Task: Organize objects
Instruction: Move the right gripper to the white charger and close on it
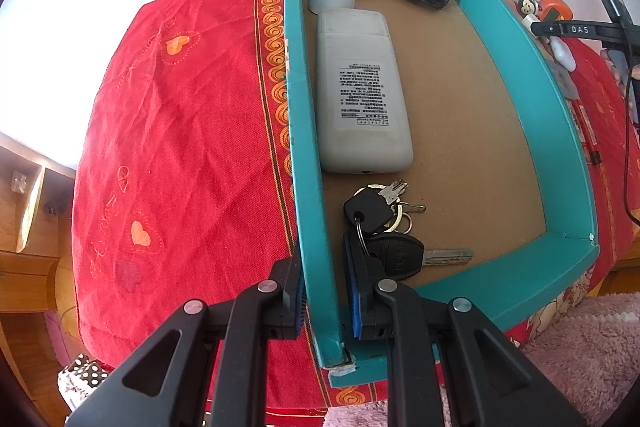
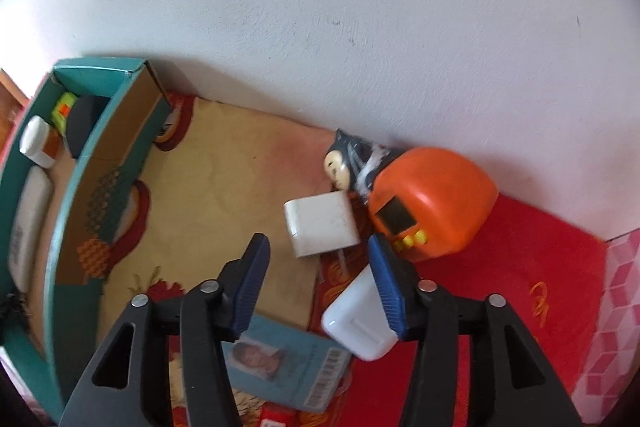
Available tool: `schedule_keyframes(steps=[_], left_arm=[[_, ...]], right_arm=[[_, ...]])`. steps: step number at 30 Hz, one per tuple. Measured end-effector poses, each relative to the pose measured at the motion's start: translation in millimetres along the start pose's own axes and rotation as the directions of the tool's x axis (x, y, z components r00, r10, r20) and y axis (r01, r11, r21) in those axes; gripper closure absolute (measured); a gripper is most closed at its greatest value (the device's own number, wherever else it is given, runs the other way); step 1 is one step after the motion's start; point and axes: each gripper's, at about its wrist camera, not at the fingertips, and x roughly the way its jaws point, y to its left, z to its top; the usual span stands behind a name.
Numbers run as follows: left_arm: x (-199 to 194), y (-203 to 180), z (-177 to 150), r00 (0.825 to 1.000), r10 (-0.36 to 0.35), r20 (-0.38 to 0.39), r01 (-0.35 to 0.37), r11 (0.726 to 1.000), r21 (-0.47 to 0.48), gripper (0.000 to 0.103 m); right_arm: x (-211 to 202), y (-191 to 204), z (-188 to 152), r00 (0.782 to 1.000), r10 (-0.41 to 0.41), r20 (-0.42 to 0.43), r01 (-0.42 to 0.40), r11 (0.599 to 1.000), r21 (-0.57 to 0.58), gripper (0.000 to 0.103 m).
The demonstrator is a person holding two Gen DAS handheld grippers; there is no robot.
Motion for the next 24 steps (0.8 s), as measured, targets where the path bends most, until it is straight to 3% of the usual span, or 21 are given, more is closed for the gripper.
schedule_keyframes(steps=[7,14,15,18,24], left_arm=[[-1,6,0,1.0,-0.008,-0.004,0.008,1.0,-0.01,0.088],[0,4,4,1.0,0.0,-0.011,0.0,1.0,-0.015,0.088],[0,5,4,1.0,-0.001,-0.012,0.001,1.0,-0.016,0.088],[-1,4,4,1.0,0.001,-0.012,-0.002,1.0,-0.015,0.088],[-1,3,6,1.0,0.003,-0.009,-0.003,1.0,-0.017,0.088]], right_arm=[[12,-4,3,0.999,0.041,-0.025,-0.042,0.999,-0.021,0.045],[15,-13,0,0.995,0.096,-0.026,-0.095,0.994,0.06,0.046],[15,-13,-1,0.996,0.088,-0.025,-0.087,0.995,0.055,0.048],[12,-12,-2,0.995,0.094,-0.018,-0.093,0.994,0.051,0.066],[8,-12,-11,0.994,0.105,-0.013,-0.104,0.993,0.06,0.067]])
